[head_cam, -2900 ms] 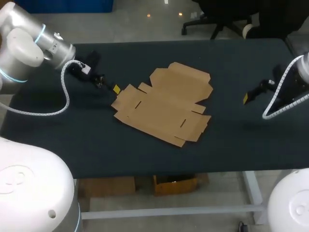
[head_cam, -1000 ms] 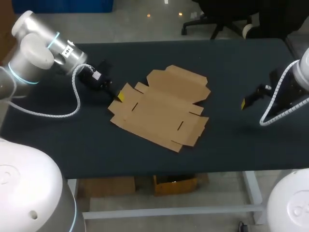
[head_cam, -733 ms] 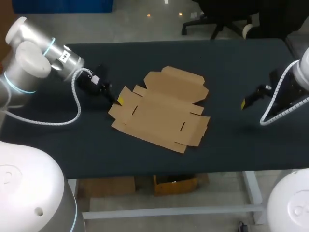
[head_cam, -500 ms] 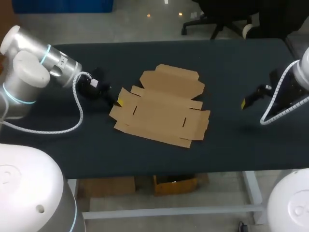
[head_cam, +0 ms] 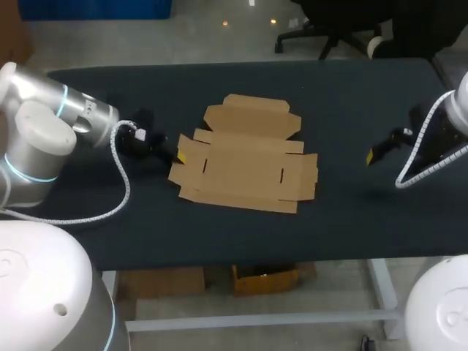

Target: Assemble the packaging by folding the flat box into shape, placing the metal phone stand inside, and closing the box properly

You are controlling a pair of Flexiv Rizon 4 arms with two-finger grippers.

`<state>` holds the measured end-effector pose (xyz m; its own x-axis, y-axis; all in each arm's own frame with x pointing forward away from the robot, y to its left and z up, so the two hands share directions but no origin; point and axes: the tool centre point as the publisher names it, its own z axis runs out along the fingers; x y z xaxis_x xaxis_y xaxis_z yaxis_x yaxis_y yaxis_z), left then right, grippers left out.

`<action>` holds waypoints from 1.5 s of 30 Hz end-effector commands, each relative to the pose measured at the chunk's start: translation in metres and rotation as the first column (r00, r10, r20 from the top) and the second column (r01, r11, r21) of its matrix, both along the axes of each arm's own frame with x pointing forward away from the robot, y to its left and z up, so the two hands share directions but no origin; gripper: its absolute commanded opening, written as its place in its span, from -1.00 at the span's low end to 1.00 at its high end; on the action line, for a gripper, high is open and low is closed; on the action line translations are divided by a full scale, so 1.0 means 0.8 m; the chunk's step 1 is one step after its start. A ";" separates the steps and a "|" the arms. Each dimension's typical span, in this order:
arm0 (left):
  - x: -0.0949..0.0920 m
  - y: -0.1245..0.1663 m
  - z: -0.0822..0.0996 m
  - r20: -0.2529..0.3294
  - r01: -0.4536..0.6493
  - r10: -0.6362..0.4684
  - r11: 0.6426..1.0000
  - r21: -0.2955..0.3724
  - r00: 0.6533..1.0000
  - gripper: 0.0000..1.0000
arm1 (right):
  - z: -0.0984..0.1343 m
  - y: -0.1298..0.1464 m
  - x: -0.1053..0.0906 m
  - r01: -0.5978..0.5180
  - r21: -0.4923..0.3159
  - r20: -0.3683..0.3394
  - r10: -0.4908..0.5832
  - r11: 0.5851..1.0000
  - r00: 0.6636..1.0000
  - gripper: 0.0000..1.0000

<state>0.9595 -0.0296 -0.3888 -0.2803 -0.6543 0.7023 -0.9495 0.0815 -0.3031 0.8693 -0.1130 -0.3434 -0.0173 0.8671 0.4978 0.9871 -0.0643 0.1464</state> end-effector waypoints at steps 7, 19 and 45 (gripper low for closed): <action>0.001 0.007 0.001 -0.013 0.005 -0.004 0.999 0.047 1.000 1.00 | 0.002 -0.003 -0.002 -0.002 0.009 -0.006 0.002 1.000 1.000 1.00; 0.035 0.027 0.029 -0.032 0.185 -0.183 0.978 0.094 0.983 1.00 | 0.005 0.001 -0.003 -0.009 0.007 0.000 0.009 1.000 1.000 1.00; 0.041 0.009 -0.002 -0.140 0.351 -0.342 0.935 0.044 0.929 -0.15 | 0.011 0.009 -0.004 -0.012 -0.004 0.004 0.012 1.000 1.000 1.00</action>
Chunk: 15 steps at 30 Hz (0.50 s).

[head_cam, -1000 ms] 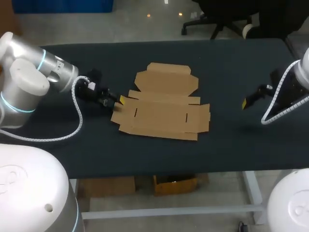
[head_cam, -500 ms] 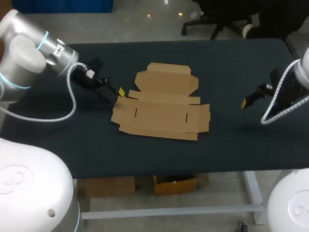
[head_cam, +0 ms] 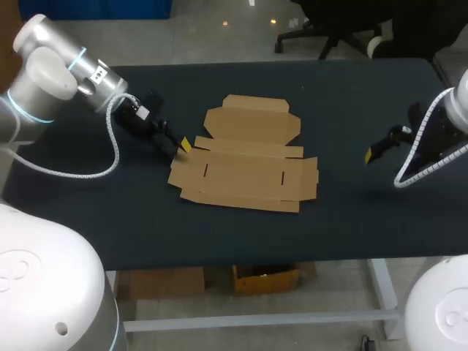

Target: Assemble the packaging by folding the flat box into shape, placing the metal phone stand inside, and closing the box properly

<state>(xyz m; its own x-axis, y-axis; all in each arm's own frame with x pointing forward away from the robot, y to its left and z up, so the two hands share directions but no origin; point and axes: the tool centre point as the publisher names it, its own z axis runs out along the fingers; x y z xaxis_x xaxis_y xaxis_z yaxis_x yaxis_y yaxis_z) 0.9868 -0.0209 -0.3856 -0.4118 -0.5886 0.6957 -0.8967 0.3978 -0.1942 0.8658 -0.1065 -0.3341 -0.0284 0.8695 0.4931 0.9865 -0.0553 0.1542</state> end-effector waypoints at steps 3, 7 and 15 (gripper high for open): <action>0.006 -0.006 -0.008 -0.035 0.032 -0.032 0.999 0.006 0.999 -0.46 | -0.001 0.001 -0.001 -0.005 0.001 -0.006 0.005 1.000 1.000 1.00; 0.004 -0.009 -0.010 -0.035 0.029 -0.028 1.000 0.011 0.999 -0.98 | -0.003 -0.001 -0.004 -0.002 0.003 -0.007 0.002 1.000 1.000 1.00; -0.008 -0.009 -0.013 -0.007 -0.042 0.042 0.999 0.013 0.999 -1.00 | -0.006 -0.003 -0.005 -0.002 0.008 -0.012 0.002 1.000 1.000 1.00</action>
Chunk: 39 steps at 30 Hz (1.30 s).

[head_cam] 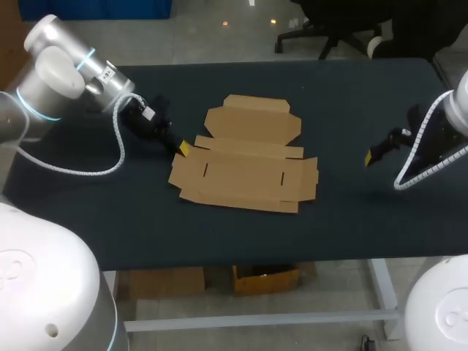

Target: Assemble the packaging by folding the flat box into shape, placing the metal phone stand inside, and closing the box properly

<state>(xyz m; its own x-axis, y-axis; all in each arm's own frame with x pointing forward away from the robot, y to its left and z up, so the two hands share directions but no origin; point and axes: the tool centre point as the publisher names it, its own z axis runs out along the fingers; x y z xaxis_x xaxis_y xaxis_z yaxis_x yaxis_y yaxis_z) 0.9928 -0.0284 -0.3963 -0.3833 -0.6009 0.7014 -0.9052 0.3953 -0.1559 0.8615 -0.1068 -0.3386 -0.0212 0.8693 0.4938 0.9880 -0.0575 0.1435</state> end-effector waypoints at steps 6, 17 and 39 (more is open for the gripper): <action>-0.029 0.002 -0.001 0.025 -0.082 0.082 0.996 -0.019 0.996 -1.00 | -0.001 -0.002 -0.001 -0.009 0.014 0.002 0.009 1.000 1.000 1.00; -0.047 -0.001 0.006 0.009 -0.127 0.128 0.990 -0.057 0.992 -1.00 | -0.003 -0.003 -0.001 -0.011 0.020 -0.003 0.011 1.000 1.000 1.00; -0.052 -0.003 0.004 -0.029 -0.166 0.166 0.986 -0.030 0.986 -1.00 | -0.002 -0.003 -0.006 0.053 0.026 -0.014 -0.052 0.998 0.999 1.00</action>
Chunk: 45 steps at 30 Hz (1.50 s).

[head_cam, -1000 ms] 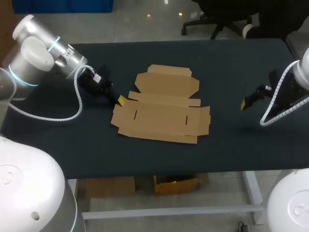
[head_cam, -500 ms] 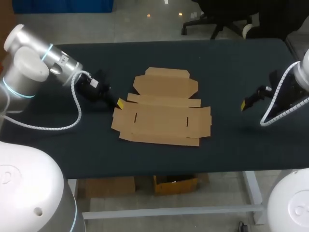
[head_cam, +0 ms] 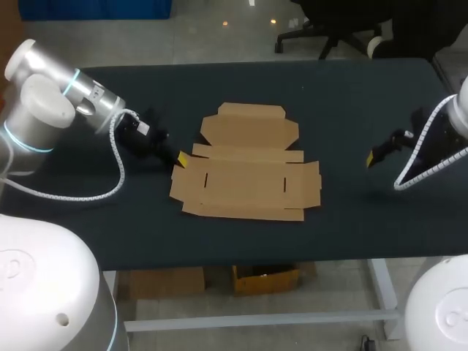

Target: Assemble the packaging by folding the flat box into shape, placing the metal phone stand inside, and closing the box properly

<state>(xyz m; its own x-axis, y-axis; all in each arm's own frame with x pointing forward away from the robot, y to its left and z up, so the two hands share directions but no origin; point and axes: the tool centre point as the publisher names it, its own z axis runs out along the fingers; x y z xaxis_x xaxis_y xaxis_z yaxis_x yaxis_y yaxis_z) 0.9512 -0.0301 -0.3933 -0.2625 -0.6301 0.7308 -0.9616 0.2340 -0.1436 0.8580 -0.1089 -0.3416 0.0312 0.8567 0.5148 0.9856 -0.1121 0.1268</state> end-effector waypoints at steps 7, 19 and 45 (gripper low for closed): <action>0.000 -0.001 0.000 -0.002 0.000 0.000 1.000 0.002 1.000 -1.00 | 0.002 0.003 0.001 -0.006 0.013 -0.006 0.006 1.000 1.000 1.00; 0.000 -0.004 -0.004 -0.004 -0.014 0.014 1.000 0.001 1.000 -1.00 | 0.003 0.023 -0.004 -0.004 0.002 -0.038 0.004 1.000 0.999 1.00; -0.049 -0.019 -0.005 -0.014 -0.045 0.044 0.998 -0.053 0.999 -1.00 | -0.004 0.031 -0.012 -0.007 -0.001 -0.060 0.007 1.000 0.998 1.00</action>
<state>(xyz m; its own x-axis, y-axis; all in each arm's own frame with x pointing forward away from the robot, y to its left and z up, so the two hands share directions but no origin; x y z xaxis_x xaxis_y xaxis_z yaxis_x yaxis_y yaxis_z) 0.9173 -0.0447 -0.4003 -0.2243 -0.5951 0.7717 -0.9723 0.1899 -0.1361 0.8472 -0.0829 -0.3441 0.0559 0.8597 0.5077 0.9919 -0.1061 0.0704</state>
